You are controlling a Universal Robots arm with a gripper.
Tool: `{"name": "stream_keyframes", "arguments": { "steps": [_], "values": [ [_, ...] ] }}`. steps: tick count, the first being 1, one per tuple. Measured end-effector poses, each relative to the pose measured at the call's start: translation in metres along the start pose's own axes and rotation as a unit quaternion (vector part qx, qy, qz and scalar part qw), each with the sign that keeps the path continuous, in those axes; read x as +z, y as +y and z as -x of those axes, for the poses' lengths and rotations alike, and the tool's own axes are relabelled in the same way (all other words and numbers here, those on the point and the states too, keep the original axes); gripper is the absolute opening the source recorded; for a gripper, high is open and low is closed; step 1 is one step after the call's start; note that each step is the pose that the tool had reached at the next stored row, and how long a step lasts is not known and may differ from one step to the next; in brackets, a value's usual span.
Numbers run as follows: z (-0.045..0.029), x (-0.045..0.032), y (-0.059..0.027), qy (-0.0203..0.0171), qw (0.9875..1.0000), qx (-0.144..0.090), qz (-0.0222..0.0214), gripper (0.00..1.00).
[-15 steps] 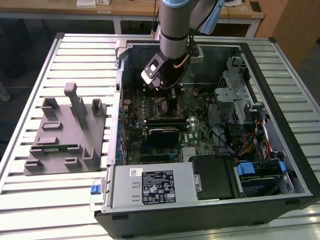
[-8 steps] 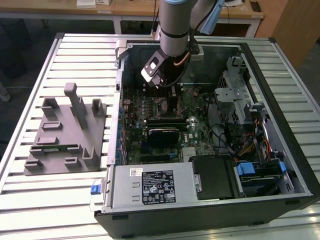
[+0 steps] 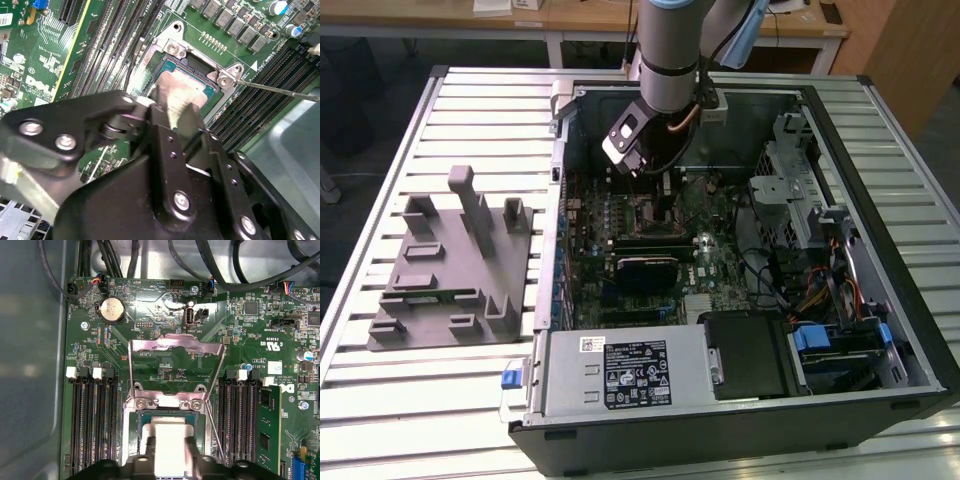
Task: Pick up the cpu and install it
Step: 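Place the cpu into insertion slot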
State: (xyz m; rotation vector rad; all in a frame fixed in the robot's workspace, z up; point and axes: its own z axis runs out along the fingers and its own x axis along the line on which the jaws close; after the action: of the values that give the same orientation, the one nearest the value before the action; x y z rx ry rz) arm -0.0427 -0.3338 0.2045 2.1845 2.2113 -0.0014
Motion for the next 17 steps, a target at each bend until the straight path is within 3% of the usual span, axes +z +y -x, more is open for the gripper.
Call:
{"name": "stream_keyframes", "arguments": {
  "steps": [6, 17],
  "values": [
    [0.0, -0.0001, 0.0, 0.0, 1.0, 0.0, 0.0, 0.11],
    [-0.0001, 0.0045, -0.0001, 0.0009, 1.0, 0.0, 0.0, 0.11]
  ]
}}
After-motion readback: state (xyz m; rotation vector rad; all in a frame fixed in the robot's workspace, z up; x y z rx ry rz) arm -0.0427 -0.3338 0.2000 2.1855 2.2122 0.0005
